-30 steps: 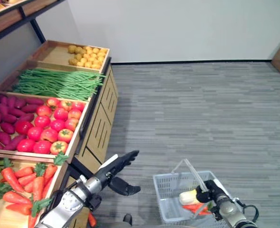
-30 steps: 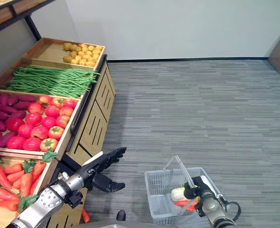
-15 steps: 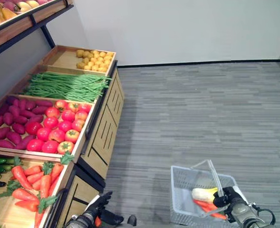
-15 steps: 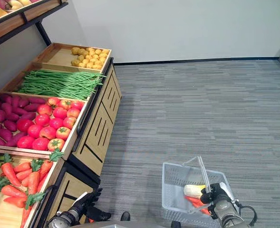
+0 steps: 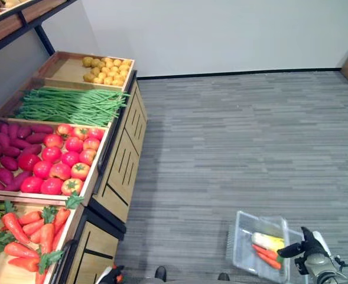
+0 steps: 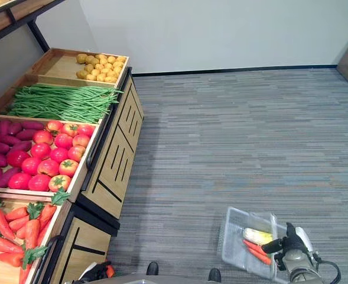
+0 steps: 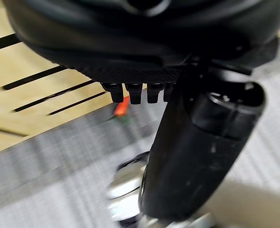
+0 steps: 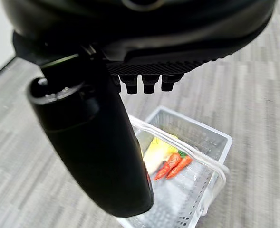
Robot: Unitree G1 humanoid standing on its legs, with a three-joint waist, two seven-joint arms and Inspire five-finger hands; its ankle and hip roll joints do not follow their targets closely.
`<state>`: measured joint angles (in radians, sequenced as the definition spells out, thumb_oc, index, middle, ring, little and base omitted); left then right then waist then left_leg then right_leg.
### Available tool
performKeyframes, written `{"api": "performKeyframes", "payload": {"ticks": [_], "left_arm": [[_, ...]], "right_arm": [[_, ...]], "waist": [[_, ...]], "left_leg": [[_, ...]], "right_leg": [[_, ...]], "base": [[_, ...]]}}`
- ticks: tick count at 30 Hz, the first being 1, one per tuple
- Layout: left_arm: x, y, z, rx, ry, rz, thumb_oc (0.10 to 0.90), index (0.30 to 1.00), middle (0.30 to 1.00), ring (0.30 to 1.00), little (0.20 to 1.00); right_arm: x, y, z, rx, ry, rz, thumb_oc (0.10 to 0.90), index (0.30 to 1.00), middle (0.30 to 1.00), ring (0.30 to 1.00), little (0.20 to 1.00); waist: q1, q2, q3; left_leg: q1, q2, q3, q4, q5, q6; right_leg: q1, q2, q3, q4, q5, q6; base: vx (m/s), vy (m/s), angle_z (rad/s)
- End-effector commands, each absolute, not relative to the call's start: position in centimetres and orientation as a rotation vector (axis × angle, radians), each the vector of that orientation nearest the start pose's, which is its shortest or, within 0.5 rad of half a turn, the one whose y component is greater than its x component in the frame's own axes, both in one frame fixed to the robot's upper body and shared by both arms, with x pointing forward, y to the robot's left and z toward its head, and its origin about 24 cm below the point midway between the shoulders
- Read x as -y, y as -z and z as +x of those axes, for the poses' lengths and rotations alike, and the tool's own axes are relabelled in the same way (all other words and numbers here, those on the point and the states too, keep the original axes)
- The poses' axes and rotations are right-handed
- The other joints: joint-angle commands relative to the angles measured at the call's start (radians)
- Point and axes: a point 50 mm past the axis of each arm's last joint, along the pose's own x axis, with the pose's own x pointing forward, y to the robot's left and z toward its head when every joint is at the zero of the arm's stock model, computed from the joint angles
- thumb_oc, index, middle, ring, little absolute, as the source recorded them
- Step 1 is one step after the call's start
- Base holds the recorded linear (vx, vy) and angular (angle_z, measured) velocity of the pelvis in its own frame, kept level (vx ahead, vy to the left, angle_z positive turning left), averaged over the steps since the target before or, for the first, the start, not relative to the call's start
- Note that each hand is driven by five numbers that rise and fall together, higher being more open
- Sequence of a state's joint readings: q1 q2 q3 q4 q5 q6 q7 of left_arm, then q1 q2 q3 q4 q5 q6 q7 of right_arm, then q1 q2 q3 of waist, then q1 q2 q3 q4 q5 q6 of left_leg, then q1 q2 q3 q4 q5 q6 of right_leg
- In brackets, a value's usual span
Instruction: Get the vegetables into the basket
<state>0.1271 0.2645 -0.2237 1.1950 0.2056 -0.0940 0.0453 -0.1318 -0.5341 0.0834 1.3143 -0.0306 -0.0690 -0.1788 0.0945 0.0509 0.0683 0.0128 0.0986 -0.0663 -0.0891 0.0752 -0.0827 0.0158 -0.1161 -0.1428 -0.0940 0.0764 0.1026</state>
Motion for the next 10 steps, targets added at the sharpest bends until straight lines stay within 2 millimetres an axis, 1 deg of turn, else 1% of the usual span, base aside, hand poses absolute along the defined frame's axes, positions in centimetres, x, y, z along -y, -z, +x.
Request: {"api": "performKeyframes", "payload": {"ticks": [1, 2, 3, 4, 5, 7, 8, 10], "left_arm": [[-25.5, 16.1, 4.6, -1.268, 0.093, 0.577, 0.900, 1.000, 1.000, 1.000, 1.000], [-25.7, 16.3, 3.6, -1.312, 0.028, 0.528, 0.900, 1.000, 1.000, 1.000, 1.000], [-25.7, 16.3, 3.6, -1.312, 0.028, 0.529, 0.900, 1.000, 1.000, 1.000, 1.000], [-25.8, 16.3, 3.3, -1.327, 0.009, 0.517, 0.900, 1.000, 1.000, 1.000, 1.000], [-25.8, 16.4, 3.0, -1.339, -0.019, 0.493, 0.900, 1.000, 1.000, 1.000, 1.000], [-25.9, 16.4, 2.4, -1.363, -0.050, 0.467, 0.900, 1.000, 1.000, 1.000, 1.000], [-25.9, 16.5, 2.0, -1.378, -0.086, 0.433, 0.900, 1.000, 1.000, 1.000, 1.000], [-25.6, 16.6, 1.5, -1.400, -0.123, 0.377, 0.900, 1.000, 1.000, 1.000, 1.000]], "right_arm": [[34.4, 10.2, 13.8, -1.002, 0.406, -0.567, 0.900, 1.000, 1.000, 1.000, 1.000], [31.7, 12.5, 11.3, -1.071, 0.329, -0.484, 0.900, 1.000, 1.000, 1.000, 1.000], [31.7, 12.5, 11.3, -1.071, 0.329, -0.484, 0.900, 1.000, 1.000, 1.000, 1.000], [30.9, 13.2, 10.2, -1.100, 0.312, -0.459, 0.900, 1.000, 1.000, 1.000, 1.000], [30.1, 13.9, 8.8, -1.140, 0.306, -0.414, 0.900, 1.000, 1.000, 1.000, 1.000], [29.1, 14.8, 6.9, -1.200, 0.317, -0.334, 0.900, 1.000, 1.000, 1.000, 1.000], [28.3, 15.4, 5.3, -1.255, 0.328, -0.274, 0.900, 1.000, 1.000, 1.000, 1.000], [26.9, 16.1, 3.3, -1.322, 0.326, -0.203, 0.900, 1.000, 1.000, 1.000, 1.000]], "waist": [[0.011, -0.067, -0.022], [0.004, -0.073, -0.028], [0.003, -0.074, -0.028], [0.001, -0.076, -0.030], [-0.001, -0.077, -0.032], [-0.005, -0.080, -0.038], [-0.007, -0.081, -0.041], [-0.010, -0.082, -0.047]], "left_leg": [[-0.019, -0.017, -0.022, 0.002, -0.012, 0.003], [-0.016, -0.019, -0.021, 0.002, -0.014, 0.005], [-0.016, -0.019, -0.021, 0.002, -0.014, 0.005], [-0.015, -0.020, -0.021, 0.002, -0.014, 0.005], [-0.015, -0.021, -0.021, 0.002, -0.014, 0.005], [-0.012, -0.022, -0.021, 0.002, -0.016, 0.005], [-0.011, -0.023, -0.020, 0.002, -0.017, 0.006], [-0.010, -0.025, -0.019, 0.002, -0.018, 0.007]], "right_leg": [[0.044, -0.044, -0.043, 0.007, -0.031, 0.052], [0.047, -0.047, -0.041, 0.007, -0.030, 0.053], [0.047, -0.047, -0.041, 0.007, -0.030, 0.053], [0.047, -0.047, -0.041, 0.007, -0.030, 0.052], [0.048, -0.048, -0.041, 0.007, -0.030, 0.052], [0.050, -0.050, -0.042, 0.007, -0.029, 0.053], [0.051, -0.052, -0.043, 0.007, -0.028, 0.054], [0.052, -0.054, -0.044, 0.007, -0.027, 0.055]], "base": [[-0.01, 0.035, 0.06], [-0.01, 0.035, 0.03], [0.00, 0.000, 0.00], [-0.01, 0.011, -0.07], [-0.01, 0.014, -0.06], [0.00, 0.007, -0.02], [0.00, 0.000, 0.00], [0.00, 0.000, 0.00]]}}
